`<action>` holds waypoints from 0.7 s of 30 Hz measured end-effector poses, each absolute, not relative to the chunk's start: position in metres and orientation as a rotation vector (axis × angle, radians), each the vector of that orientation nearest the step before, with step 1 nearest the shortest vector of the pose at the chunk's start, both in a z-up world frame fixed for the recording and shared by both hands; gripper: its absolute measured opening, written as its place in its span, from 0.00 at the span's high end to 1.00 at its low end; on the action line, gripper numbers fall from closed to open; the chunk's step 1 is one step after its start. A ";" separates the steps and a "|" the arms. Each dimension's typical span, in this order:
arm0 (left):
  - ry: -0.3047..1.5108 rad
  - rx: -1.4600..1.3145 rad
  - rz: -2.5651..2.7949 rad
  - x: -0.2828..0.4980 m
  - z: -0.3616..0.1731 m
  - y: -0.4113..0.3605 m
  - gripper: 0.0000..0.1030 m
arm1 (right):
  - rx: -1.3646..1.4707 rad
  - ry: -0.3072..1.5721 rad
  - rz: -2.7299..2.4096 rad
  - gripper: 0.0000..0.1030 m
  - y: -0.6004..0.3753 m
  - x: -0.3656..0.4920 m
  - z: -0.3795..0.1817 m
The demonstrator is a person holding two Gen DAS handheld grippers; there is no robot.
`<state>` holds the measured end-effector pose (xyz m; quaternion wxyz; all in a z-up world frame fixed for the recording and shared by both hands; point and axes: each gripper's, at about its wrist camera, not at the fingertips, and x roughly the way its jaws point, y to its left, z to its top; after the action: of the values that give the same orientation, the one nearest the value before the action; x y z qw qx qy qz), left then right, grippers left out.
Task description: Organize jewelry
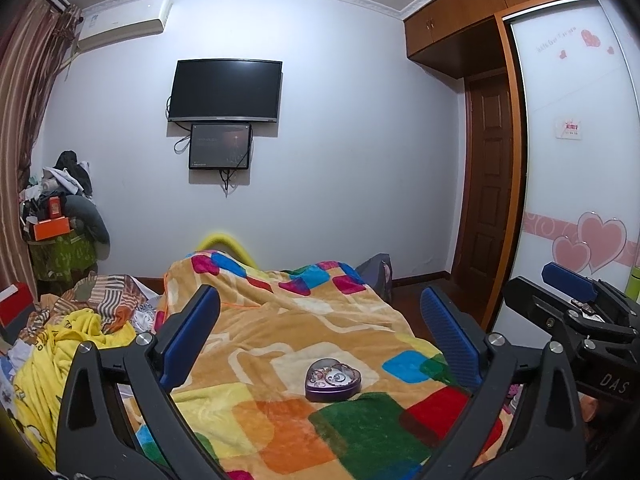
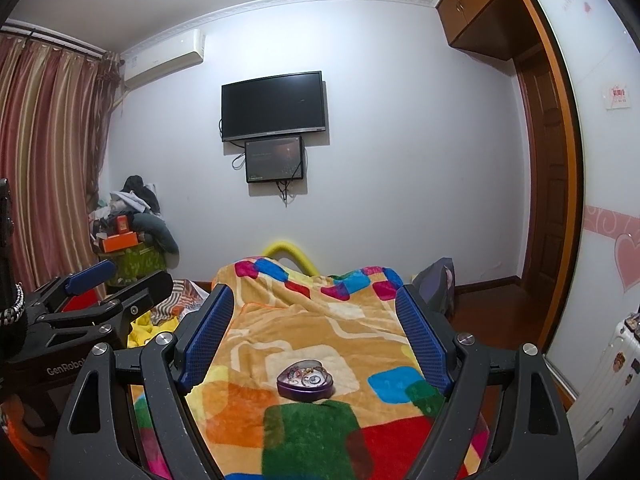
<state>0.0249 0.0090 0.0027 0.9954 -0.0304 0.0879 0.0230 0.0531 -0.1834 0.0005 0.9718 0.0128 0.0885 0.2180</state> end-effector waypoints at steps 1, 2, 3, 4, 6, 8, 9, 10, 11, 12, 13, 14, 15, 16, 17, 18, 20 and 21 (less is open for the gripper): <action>0.179 -0.060 0.045 0.027 0.003 0.009 0.02 | 0.027 0.180 0.441 0.22 -0.184 0.052 0.001; 0.180 -0.059 0.045 0.027 0.003 0.008 0.02 | 0.028 0.182 0.440 0.22 -0.185 0.053 0.000; 0.182 -0.058 0.045 0.027 0.003 0.008 0.02 | 0.028 0.184 0.438 0.22 -0.186 0.053 0.001; 0.183 -0.058 0.045 0.027 0.002 0.007 0.02 | 0.028 0.185 0.437 0.22 -0.186 0.054 0.001; 0.183 -0.058 0.045 0.027 0.002 0.007 0.01 | 0.030 0.188 0.435 0.22 -0.186 0.055 0.001; 0.184 -0.061 0.040 0.028 0.002 0.007 0.00 | 0.031 0.191 0.434 0.22 -0.187 0.055 0.002; 0.186 -0.062 0.038 0.029 0.002 0.006 0.00 | 0.032 0.190 0.434 0.22 -0.188 0.055 0.002; 0.187 -0.064 0.035 0.030 0.003 0.006 0.00 | 0.032 0.190 0.433 0.22 -0.188 0.055 0.002; 0.187 -0.065 0.034 0.030 0.002 0.005 0.00 | 0.032 0.189 0.433 0.22 -0.188 0.054 0.003; 0.188 -0.067 0.032 0.030 0.002 0.005 0.00 | 0.032 0.189 0.433 0.22 -0.188 0.055 0.002; 0.189 -0.069 0.030 0.029 0.002 0.006 0.00 | 0.032 0.189 0.433 0.22 -0.188 0.054 0.003; 0.189 -0.070 0.028 0.029 0.002 0.006 0.00 | 0.032 0.189 0.433 0.22 -0.188 0.055 0.002; 0.190 -0.072 0.028 0.029 0.002 0.006 0.00 | 0.032 0.189 0.433 0.22 -0.188 0.055 0.002; 0.190 -0.073 0.027 0.030 0.002 0.007 0.00 | 0.032 0.190 0.433 0.22 -0.188 0.055 0.002; 0.190 -0.074 0.028 0.030 0.002 0.007 0.00 | 0.033 0.191 0.433 0.22 -0.188 0.055 0.002; 0.190 -0.076 0.029 0.029 0.002 0.007 0.00 | 0.033 0.191 0.433 0.22 -0.188 0.055 0.002; 0.191 -0.079 0.026 0.029 0.003 0.008 0.00 | 0.032 0.190 0.433 0.22 -0.188 0.055 0.002; 0.190 -0.081 0.026 0.029 0.003 0.009 0.00 | 0.032 0.190 0.433 0.22 -0.188 0.055 0.002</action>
<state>0.0291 0.0088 0.0033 0.9946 -0.0403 0.0947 0.0130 0.0549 -0.1884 0.0021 0.9721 0.0161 0.0941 0.2143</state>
